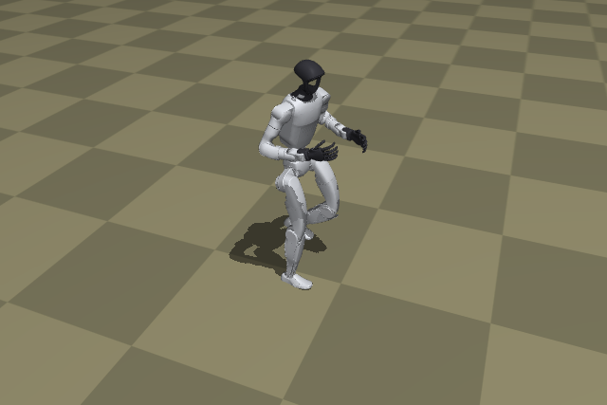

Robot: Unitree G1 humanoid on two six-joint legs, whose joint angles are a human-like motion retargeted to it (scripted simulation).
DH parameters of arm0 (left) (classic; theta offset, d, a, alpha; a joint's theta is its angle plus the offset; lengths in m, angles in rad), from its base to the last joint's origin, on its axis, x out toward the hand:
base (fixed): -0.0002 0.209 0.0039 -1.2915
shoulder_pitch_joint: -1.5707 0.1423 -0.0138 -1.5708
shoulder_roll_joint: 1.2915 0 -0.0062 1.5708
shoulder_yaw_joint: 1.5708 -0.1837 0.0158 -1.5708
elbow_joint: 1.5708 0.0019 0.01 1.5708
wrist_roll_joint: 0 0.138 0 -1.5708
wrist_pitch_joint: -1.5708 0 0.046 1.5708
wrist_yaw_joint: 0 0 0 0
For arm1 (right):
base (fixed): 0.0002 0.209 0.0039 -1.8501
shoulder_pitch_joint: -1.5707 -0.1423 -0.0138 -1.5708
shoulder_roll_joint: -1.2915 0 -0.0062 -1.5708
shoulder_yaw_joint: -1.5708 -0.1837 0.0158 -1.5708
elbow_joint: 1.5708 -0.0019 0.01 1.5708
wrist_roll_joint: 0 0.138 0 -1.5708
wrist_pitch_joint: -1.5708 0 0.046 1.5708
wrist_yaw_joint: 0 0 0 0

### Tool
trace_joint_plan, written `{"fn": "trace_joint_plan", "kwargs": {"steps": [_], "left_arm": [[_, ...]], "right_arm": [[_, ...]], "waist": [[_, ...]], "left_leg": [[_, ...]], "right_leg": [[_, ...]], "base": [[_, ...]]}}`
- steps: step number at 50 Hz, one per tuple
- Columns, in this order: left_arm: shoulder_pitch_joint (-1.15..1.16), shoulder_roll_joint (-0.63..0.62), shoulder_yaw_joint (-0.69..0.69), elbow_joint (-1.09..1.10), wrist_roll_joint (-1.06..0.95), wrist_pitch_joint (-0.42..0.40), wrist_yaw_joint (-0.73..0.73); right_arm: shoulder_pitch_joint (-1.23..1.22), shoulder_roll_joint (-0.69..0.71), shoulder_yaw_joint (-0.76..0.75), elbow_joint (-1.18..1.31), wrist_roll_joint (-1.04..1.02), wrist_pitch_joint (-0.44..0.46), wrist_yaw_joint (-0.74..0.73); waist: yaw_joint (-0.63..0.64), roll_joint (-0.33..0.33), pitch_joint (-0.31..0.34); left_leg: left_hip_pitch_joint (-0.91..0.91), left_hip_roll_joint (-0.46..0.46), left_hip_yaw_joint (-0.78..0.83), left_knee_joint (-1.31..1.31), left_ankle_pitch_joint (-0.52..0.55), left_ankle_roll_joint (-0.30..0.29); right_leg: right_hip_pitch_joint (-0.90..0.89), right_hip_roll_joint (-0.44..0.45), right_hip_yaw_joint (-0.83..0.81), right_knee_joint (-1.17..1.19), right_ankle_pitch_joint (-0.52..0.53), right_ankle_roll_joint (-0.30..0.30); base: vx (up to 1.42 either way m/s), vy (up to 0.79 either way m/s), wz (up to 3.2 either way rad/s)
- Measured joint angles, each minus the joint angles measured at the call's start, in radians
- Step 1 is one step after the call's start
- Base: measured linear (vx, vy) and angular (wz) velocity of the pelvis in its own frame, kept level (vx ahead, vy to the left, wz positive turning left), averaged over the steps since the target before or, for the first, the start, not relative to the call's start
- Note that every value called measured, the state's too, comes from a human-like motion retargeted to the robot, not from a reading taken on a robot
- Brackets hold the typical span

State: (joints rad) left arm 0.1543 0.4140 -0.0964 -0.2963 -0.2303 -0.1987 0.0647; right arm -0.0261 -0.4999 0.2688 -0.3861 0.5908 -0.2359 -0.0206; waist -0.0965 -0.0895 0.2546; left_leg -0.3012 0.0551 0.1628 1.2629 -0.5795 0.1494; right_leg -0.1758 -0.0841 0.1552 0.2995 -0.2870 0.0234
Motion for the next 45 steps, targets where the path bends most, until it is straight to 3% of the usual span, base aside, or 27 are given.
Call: {"fn": "trace_joint_plan", "kwargs": {"steps": [5,7,10,12,15,18,20,24,26,28,30,33,35,37,42,45], "left_arm": [[-0.484,0.030,-0.065,-0.031,0.198,0.044,0.117],[-0.626,0.024,-0.082,-0.044,0.233,0.035,0.147],[-0.902,0.001,-0.137,-0.030,0.230,0.015,0.226],[-1.136,-0.034,-0.197,0.025,0.224,0.001,0.283],[-1.385,-0.132,-0.278,0.081,0.200,-0.003,0.339],[-1.323,-0.211,-0.293,0.013,0.167,-0.023,0.282],[-1.132,-0.186,-0.287,-0.089,0.117,-0.047,0.195],[-0.577,0.081,-0.206,-0.172,-0.093,-0.075,0.048],[-0.295,0.213,-0.136,-0.122,-0.182,-0.068,-0.013],[-0.061,0.304,-0.081,-0.056,-0.238,-0.064,-0.049],[0.132,0.360,-0.020,-0.026,-0.293,-0.084,-0.069],[0.311,0.324,0.108,-0.080,-0.345,-0.101,-0.096],[0.330,0.235,0.169,-0.133,-0.293,-0.080,-0.124],[0.237,0.134,0.151,-0.167,-0.178,-0.057,-0.127],[-0.264,-0.045,-0.106,-0.141,0.029,-0.012,-0.031],[-0.585,-0.133,-0.260,-0.076,0.114,-0.004,0.003]], "right_arm": [[0.301,-0.007,-0.170,-0.045,-0.084,0.098,0.127],[0.360,-0.010,-0.187,-0.052,-0.126,0.115,0.179],[0.372,-0.027,-0.155,-0.058,-0.099,0.105,0.197],[0.308,-0.037,-0.081,-0.037,-0.078,0.077,0.151],[0.152,-0.025,0.049,0.006,-0.124,0.050,0.045],[0.042,0.018,0.098,-0.009,-0.133,0.040,0.016],[-0.001,0.053,0.107,-0.037,-0.087,0.023,0.013],[-0.087,0.106,0.136,-0.129,-0.063,-0.020,-0.041],[-0.144,0.108,0.145,-0.183,-0.082,-0.047,-0.070],[-0.208,0.092,0.148,-0.241,-0.090,-0.078,-0.095],[-0.271,0.077,0.150,-0.290,-0.069,-0.109,-0.107],[-0.268,0.047,0.104,-0.274,-0.077,-0.126,-0.108],[-0.176,0.017,0.035,-0.214,-0.198,-0.106,-0.104],[0.000,-0.003,-0.052,-0.152,-0.334,-0.064,-0.068],[0.508,0.024,-0.245,-0.098,-0.185,0.068,0.095],[0.637,0.000,-0.251,-0.108,-0.156,0.081,0.132]], "waist": [[-0.149,-0.006,-0.139],[-0.171,0.003,-0.181],[-0.146,0.059,-0.166],[-0.110,0.099,-0.110],[-0.060,0.082,-0.048],[0.051,0.052,-0.057],[0.147,0.035,-0.091],[0.255,0.006,-0.178],[0.282,-0.005,-0.201],[0.302,-0.032,-0.196],[0.310,-0.073,-0.158],[0.324,-0.069,-0.083],[0.299,-0.071,-0.067],[0.228,-0.083,-0.089],[0.064,-0.111,-0.185],[0.021,-0.092,-0.212]], "left_leg": [[0.176,-0.050,-0.044,-0.361,0.265,-0.022],[0.258,-0.041,-0.022,-0.559,0.260,-0.039],[0.339,0.011,-0.006,-0.770,0.123,-0.084],[0.305,0.067,-0.035,-0.744,0.004,-0.100],[0.163,0.077,-0.100,-0.578,-0.102,-0.071],[0.070,0.052,-0.127,-0.580,-0.034,-0.059],[0.070,0.049,-0.120,-0.721,0.082,-0.069],[0.092,0.074,-0.104,-1.082,0.408,-0.089],[0.078,0.079,-0.057,-1.161,0.487,-0.111],[0.034,0.053,0.009,-1.086,0.437,-0.106],[-0.068,0.027,0.052,-0.777,0.277,-0.059],[-0.167,0.093,0.085,-0.258,0.068,0.027],[-0.167,0.120,0.096,-0.084,0.006,0.073],[-0.123,0.101,0.086,-0.077,0.013,0.072],[0.104,0.027,0.055,-0.451,0.180,-0.018],[0.239,0.007,-0.013,-0.721,0.268,-0.065]], "right_leg": [[0.024,-0.074,-0.095,-0.232,0.311,0.069],[-0.002,-0.090,-0.134,-0.248,0.351,0.114],[-0.049,-0.099,-0.265,-0.114,0.204,0.087],[-0.121,-0.124,-0.341,0.191,0.026,0.035],[-0.198,-0.204,-0.324,0.640,-0.183,-0.008],[-0.162,-0.191,-0.237,0.799,-0.252,-0.009],[-0.092,-0.157,-0.206,0.761,-0.225,-0.004],[0.091,-0.041,-0.156,0.443,-0.004,0.007],[0.180,-0.010,-0.121,0.257,0.055,0.024],[0.251,-0.043,-0.122,0.081,-0.001,0.043],[0.283,-0.109,-0.139,-0.035,-0.124,0.066],[0.195,-0.116,-0.113,0.041,-0.255,0.057],[0.076,-0.103,-0.095,0.158,-0.256,0.057],[0.013,-0.106,-0.115,0.149,-0.171,0.076],[-0.005,-0.148,-0.208,-0.127,0.177,0.100],[-0.038,-0.167,-0.304,-0.176,0.260,0.124]], "base": [[-0.55,-0.03,1.69],[-0.70,0.07,0.70],[-0.82,0.12,0.21],[-0.88,0.14,0.45],[-0.82,0.06,0.98],[-0.72,-0.08,0.51],[-0.68,-0.20,-0.09],[-0.72,-0.28,-0.01],[-0.80,-0.25,0.18],[-0.87,-0.22,0.33],[-0.91,-0.16,0.22],[-0.89,-0.07,-0.36],[-0.84,-0.03,-0.09],[-0.77,0.02,0.74],[-0.77,0.17,1.02],[-0.88,0.30,0.32]]}}
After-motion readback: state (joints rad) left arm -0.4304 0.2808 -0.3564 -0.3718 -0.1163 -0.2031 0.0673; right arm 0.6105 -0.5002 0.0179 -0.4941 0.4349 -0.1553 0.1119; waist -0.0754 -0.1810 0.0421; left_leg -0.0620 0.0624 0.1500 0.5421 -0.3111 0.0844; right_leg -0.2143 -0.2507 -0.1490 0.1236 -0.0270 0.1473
